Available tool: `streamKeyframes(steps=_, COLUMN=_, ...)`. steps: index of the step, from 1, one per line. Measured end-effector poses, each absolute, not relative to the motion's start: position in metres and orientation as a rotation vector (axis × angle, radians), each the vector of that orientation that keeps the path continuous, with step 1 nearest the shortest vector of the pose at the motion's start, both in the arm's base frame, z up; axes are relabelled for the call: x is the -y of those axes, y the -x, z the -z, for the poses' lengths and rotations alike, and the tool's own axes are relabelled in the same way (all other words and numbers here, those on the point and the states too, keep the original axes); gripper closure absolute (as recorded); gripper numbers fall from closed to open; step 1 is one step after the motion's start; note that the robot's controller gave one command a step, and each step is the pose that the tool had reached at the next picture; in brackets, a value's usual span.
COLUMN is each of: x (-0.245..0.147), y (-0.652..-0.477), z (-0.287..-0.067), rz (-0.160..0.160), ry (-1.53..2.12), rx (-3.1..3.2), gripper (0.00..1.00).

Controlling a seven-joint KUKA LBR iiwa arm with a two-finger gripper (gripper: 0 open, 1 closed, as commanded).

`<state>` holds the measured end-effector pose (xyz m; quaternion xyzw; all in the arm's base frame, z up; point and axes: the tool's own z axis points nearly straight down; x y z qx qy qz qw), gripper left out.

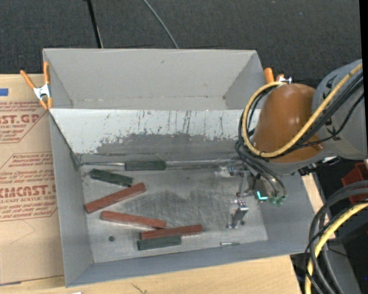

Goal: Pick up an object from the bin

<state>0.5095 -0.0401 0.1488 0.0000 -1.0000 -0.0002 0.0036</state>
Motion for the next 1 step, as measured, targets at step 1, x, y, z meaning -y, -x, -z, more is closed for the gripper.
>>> streamKeyframes(steps=1, x=0.0401, y=-0.5115, z=-0.1524, rz=0.000, ry=-0.001, rx=3.142, gripper=0.00)
